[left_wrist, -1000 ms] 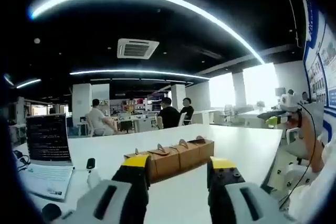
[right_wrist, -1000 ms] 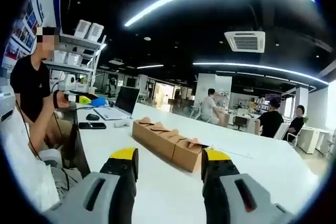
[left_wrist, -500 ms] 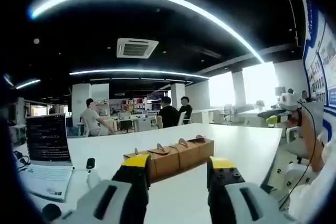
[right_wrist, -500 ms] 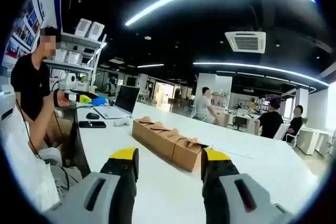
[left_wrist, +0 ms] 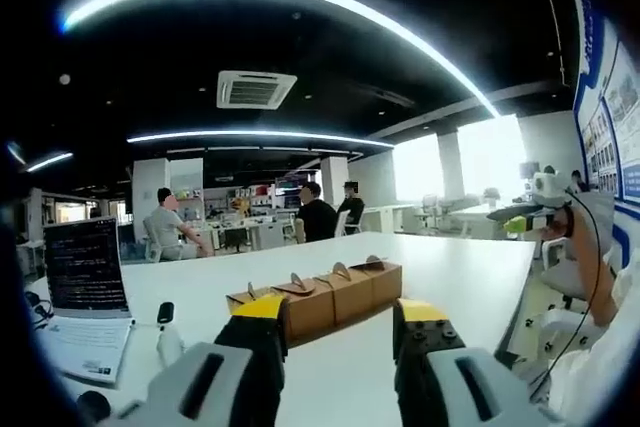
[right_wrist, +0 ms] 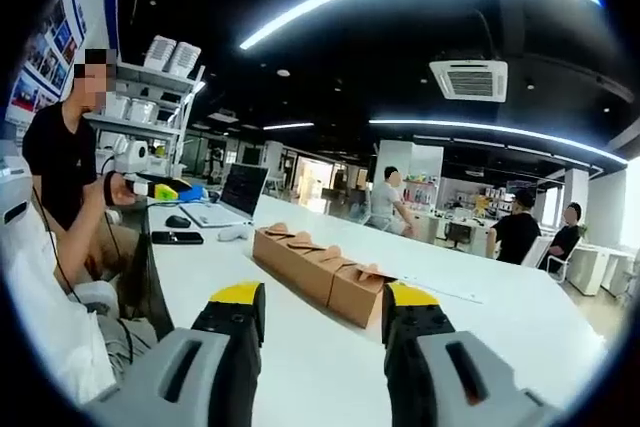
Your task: Pick up one paper box from the group, open the paper box, and remove the item inside
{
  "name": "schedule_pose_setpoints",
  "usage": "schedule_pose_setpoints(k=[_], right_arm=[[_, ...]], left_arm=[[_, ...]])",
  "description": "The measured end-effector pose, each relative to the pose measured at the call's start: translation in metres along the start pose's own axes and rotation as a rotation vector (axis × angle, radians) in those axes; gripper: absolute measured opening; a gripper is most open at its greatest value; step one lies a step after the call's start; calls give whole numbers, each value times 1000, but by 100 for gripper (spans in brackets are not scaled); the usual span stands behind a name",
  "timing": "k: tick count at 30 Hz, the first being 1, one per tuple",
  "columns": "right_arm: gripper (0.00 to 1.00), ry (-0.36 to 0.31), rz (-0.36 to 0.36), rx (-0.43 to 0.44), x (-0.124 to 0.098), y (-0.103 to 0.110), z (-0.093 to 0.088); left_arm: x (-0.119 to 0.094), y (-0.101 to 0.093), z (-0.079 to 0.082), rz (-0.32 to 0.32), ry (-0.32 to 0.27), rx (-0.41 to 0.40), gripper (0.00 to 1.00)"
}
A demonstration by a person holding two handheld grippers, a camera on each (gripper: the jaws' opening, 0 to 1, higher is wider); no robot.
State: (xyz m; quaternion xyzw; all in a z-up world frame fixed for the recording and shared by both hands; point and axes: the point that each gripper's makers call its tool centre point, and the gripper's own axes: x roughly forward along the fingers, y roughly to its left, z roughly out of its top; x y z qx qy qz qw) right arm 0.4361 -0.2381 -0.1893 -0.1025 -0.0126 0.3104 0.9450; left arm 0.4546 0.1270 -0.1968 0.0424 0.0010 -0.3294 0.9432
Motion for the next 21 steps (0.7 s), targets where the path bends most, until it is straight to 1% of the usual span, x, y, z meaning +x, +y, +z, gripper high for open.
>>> schedule_pose_setpoints(k=[2, 5, 7, 10, 16, 18, 21], right_arm=[[47, 4, -4, -1, 0, -1, -1], [47, 5, 0, 5, 1, 0, -3], [47, 9, 2, 5, 2, 1, -4], [47, 9, 6, 1, 3, 3, -4], [47, 12, 5, 0, 4, 3, -4], [47, 10, 7, 2, 4, 3, -4], [47, 19, 11, -5, 5, 5, -6]], left_arm=[[5, -2, -4, -14, 5, -4, 43], [12, 1, -9, -5, 18, -6, 42], [17, 3, -15, 2, 36, 9, 42], [26, 6, -27, -2, 74, -2, 42], [37, 9, -44, -13, 97, -32, 42], [40, 11, -46, -5, 99, -36, 42], [39, 11, -44, 0, 95, -23, 42]])
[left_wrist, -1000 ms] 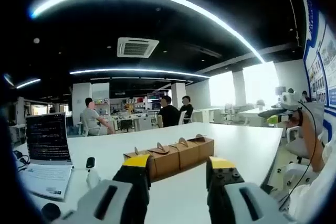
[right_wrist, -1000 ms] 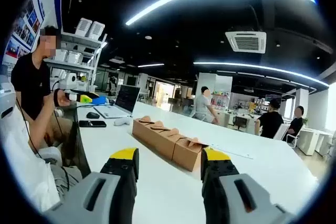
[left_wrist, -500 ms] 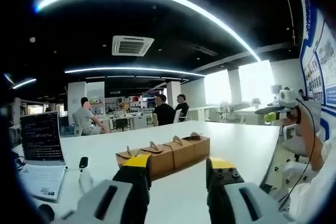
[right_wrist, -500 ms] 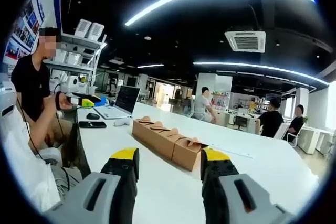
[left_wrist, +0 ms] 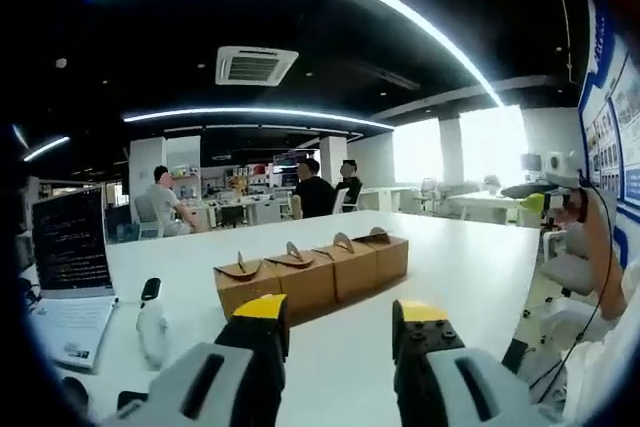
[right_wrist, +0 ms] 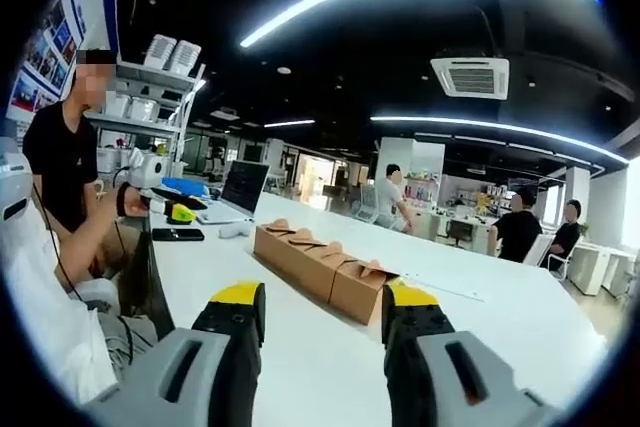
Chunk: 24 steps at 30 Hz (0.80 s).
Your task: Pick up one paper box from the group, open the paper box, and remove the item inside
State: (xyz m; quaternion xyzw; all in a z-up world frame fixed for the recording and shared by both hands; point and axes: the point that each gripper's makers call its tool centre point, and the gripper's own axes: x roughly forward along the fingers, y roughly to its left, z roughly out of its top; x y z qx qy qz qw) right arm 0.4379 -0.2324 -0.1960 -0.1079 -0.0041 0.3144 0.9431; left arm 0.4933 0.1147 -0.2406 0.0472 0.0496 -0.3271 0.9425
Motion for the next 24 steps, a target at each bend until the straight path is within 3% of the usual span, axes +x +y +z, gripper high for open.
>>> schedule_pose_setpoints(k=[3, 11, 24], right_arm=[[47, -4, 8, -1, 1, 1, 1], [47, 5, 26, -9, 4, 6, -1], [47, 3, 26, -15, 2, 5, 0]], left_arm=[[-4, 0, 8, 4, -33, -6, 42], [-3, -5, 14, 4, -55, 21, 41], [-1, -9, 15, 7, -43, 22, 41]])
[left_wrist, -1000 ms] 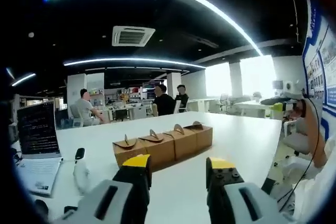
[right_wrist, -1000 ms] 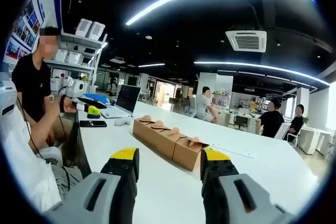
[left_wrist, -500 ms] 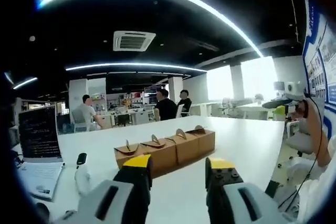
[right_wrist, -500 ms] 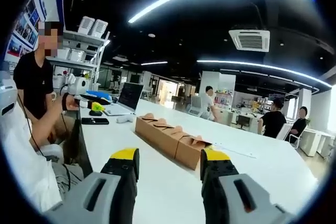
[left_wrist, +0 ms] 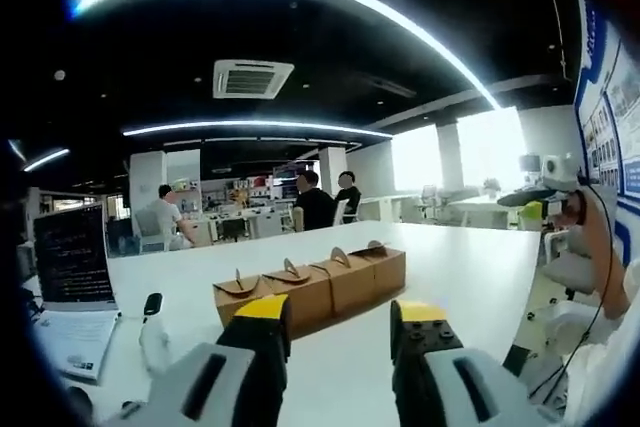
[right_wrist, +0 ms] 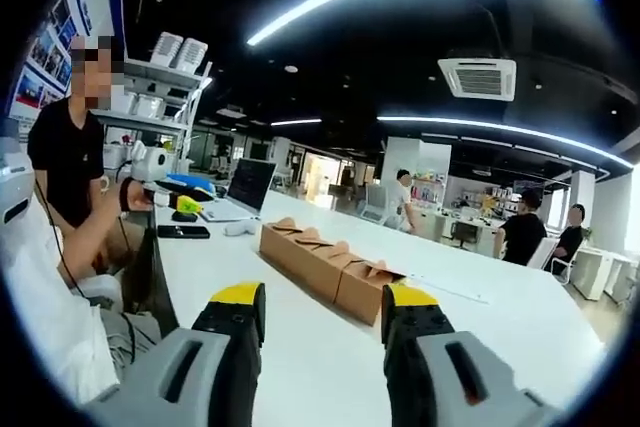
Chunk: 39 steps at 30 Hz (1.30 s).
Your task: Pick up one paper box from the group, open the paper box, and remove the item inside
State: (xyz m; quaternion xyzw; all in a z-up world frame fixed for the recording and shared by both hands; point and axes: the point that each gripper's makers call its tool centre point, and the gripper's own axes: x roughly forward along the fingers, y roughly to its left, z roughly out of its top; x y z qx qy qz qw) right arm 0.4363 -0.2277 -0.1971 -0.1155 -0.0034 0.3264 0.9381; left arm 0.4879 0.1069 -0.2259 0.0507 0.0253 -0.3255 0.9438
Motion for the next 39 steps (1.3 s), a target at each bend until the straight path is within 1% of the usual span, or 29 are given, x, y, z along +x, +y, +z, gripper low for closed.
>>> schedule_pose_setpoints(k=[7, 10, 13, 18, 21, 23, 26, 27, 29, 31, 34, 39], right_arm=[[47, -1, -2, 1, -1, -1, 0], [47, -1, 3, 9, 2, -1, -2], [47, 12, 6, 9, 6, 1, -6], [47, 12, 17, 7, 6, 6, -5], [47, 12, 10, 1, 5, 6, -4], [47, 13, 6, 6, 5, 4, -5], [47, 22, 11, 3, 6, 6, -7], [47, 22, 12, 2, 6, 6, -7], [47, 16, 14, 3, 6, 7, -5], [47, 15, 13, 3, 6, 7, -5], [47, 17, 13, 2, 6, 6, -6], [47, 18, 10, 3, 5, 4, -6]], left_arm=[[-1, -2, 3, -1, -5, 7, 41], [-3, -2, 5, -3, -11, 8, 41], [-3, -1, 2, -3, -4, 7, 41], [-3, 1, 1, 7, -2, -6, 40], [-3, -6, 1, 0, 16, 19, 40], [-2, -11, 0, -17, 19, 5, 40], [1, -13, -4, -14, 34, 9, 40], [1, -14, -3, -15, 29, 15, 40], [3, -20, 0, -42, 9, -2, 40], [7, -23, 1, -49, 11, -10, 41], [12, -21, 2, -35, 18, -19, 41], [19, -20, 6, -44, 25, -34, 45]])
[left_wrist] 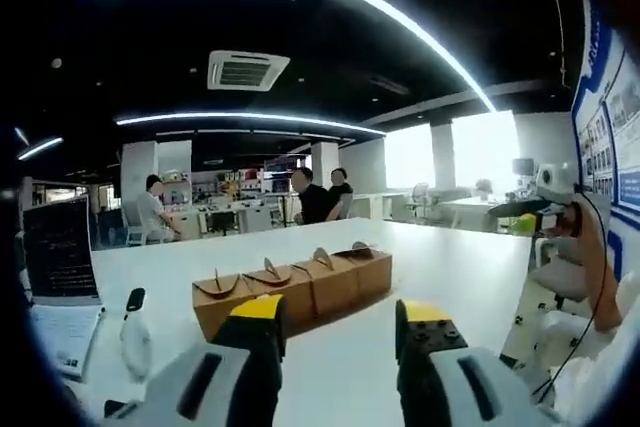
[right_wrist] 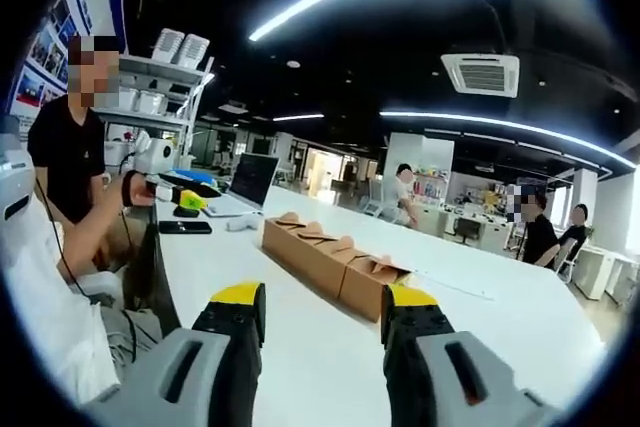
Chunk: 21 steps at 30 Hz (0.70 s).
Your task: Pick up one paper box from the group, open the paper box, and remove the item inside
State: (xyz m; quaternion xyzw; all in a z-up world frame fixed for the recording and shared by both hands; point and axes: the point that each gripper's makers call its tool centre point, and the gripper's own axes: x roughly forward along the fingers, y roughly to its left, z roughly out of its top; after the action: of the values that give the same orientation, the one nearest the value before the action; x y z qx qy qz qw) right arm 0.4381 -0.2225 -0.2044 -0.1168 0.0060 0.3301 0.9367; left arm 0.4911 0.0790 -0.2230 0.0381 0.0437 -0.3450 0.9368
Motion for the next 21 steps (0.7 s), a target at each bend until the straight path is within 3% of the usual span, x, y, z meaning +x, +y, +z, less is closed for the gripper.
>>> schedule_pose_setpoints(k=[21], right_arm=[[47, -6, -3, 6, -1, -2, 1]], left_arm=[[33, 18, -3, 17, 81, 16, 46]])
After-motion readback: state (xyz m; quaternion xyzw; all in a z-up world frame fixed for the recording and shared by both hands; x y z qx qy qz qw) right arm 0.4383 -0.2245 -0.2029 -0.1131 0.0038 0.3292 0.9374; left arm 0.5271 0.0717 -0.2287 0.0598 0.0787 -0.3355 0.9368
